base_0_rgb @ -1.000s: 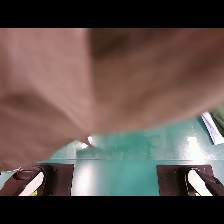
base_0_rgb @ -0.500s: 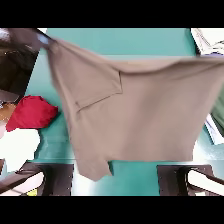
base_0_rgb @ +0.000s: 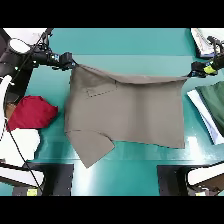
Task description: Fold the shirts.
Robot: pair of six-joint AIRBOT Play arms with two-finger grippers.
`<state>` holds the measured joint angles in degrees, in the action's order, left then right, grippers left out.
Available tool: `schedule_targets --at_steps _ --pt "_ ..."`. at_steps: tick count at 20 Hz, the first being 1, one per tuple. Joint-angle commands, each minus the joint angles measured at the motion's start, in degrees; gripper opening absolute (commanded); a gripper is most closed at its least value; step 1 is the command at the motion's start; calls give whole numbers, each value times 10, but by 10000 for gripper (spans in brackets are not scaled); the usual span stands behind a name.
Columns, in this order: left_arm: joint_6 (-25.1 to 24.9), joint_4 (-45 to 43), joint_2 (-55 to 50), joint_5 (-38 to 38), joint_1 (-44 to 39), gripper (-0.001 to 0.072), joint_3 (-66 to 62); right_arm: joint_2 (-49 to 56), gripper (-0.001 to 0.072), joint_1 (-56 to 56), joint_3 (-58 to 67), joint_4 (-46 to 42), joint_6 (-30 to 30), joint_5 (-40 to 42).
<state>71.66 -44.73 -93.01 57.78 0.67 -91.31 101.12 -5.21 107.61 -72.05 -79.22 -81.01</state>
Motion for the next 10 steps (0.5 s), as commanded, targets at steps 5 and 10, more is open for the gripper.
schedule_targets --at_steps 5,10 --pt "-88 -14 -18 87 63 31 -68 11 12 2 55 1 -3 -26" --pt "-87 -86 -18 185 81 31 -35 -7 12 31 -14 0 -3 -52"
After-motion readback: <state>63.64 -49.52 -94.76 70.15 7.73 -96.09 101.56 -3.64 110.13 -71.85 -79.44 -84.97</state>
